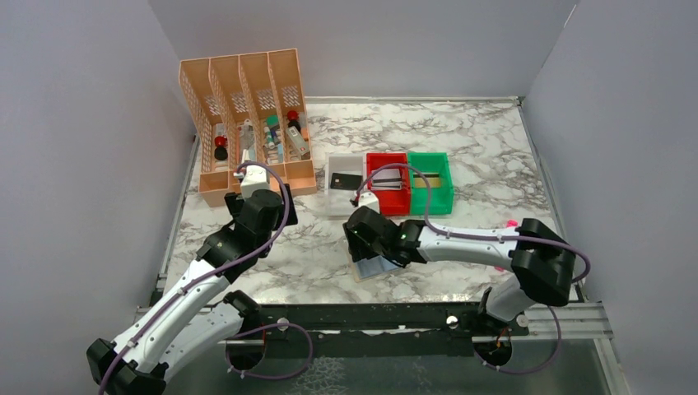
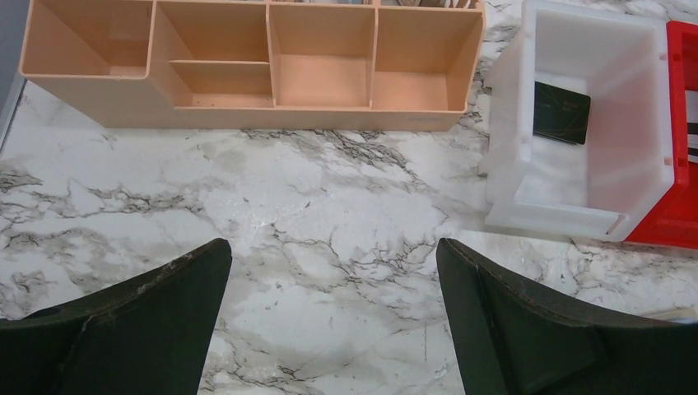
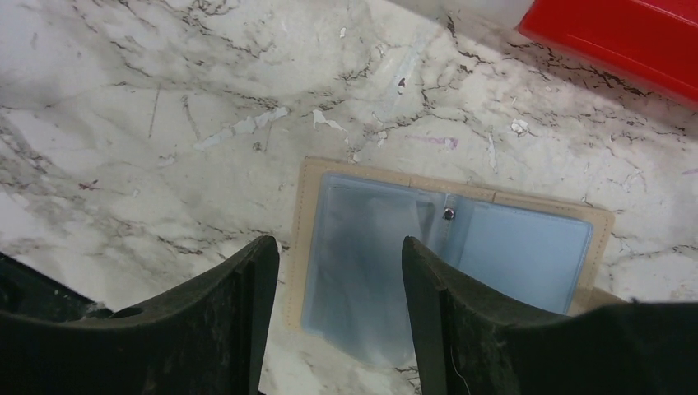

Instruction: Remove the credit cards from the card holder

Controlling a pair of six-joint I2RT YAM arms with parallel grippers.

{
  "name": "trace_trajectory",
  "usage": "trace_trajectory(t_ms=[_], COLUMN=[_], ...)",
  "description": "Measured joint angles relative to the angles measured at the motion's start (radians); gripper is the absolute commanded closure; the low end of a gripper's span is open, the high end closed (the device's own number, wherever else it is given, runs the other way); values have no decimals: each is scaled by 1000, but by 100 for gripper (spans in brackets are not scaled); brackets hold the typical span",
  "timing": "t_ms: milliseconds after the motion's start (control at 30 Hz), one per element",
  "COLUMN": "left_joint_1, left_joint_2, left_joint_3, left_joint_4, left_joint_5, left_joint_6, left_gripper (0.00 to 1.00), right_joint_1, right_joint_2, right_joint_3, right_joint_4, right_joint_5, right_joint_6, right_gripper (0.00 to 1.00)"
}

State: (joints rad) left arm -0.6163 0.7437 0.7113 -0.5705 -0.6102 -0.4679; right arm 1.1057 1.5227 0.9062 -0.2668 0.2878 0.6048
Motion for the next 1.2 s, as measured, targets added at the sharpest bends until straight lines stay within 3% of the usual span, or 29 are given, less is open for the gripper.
trace_trajectory(t_ms=[233,667,1200], left_joint_1=[0,0,0], left_joint_2=[0,8,13], left_joint_3=[0,0,0], left_joint_4=[0,0,0], left_joint_5=[1,18,19], left_joint_6=[-2,-3,-3], left_gripper=[1,1,1], right_joint_1=[43,51,103], right_joint_2=[119,114,138], right_joint_3=[94,32,89], right_joint_4=[-85,-94,-170], right_joint_5=[94,28,83], right_joint_6=[-30,16,54], right_gripper=[38,48,41])
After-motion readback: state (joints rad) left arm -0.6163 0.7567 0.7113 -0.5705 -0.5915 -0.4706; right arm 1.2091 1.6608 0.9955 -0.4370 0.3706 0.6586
